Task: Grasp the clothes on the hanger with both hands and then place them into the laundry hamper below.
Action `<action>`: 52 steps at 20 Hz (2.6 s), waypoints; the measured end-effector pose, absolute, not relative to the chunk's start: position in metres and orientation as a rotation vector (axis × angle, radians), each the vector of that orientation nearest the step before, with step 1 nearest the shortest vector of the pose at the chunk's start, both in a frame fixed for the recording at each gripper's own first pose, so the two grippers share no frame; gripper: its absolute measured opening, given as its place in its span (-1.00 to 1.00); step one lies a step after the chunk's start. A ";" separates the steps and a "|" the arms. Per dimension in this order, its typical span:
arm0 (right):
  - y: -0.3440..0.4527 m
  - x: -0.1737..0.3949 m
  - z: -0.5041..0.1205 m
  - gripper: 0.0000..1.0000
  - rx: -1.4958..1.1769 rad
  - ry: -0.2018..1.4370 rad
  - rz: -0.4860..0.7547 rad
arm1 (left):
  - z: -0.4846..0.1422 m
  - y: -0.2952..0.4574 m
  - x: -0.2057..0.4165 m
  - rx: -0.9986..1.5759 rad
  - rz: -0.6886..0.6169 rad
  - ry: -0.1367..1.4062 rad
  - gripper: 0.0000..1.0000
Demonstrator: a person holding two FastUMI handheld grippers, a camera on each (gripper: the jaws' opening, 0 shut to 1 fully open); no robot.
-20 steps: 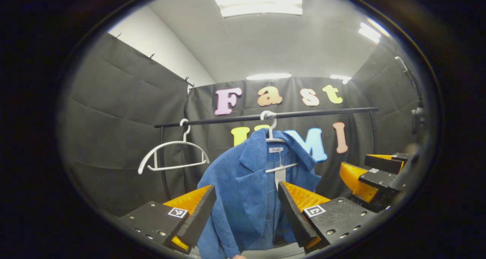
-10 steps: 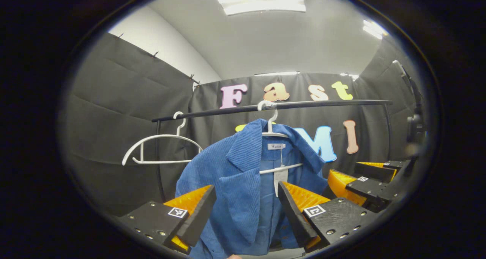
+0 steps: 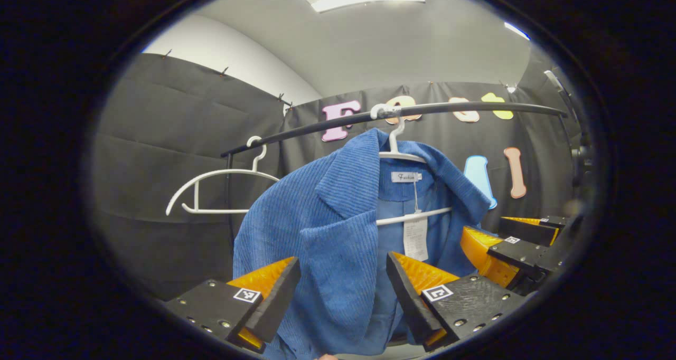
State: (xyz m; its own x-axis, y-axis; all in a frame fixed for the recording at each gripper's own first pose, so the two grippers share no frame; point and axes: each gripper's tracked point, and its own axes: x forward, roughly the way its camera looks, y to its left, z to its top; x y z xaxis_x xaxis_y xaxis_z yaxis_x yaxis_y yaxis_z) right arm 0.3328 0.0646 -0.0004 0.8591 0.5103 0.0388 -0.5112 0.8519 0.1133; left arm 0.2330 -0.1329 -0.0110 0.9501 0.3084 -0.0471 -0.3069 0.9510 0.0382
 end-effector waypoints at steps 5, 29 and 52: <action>0.081 0.357 -0.025 0.91 0.112 0.050 0.552 | -0.029 -0.122 0.244 0.022 0.369 0.079 0.89; 0.073 0.386 0.034 -0.94 0.142 -0.148 0.489 | -0.011 -0.104 0.243 0.035 0.365 0.051 -0.84; 0.010 0.452 0.098 -0.91 0.142 -0.297 0.338 | 0.125 -0.003 0.218 0.161 0.453 -0.111 -0.85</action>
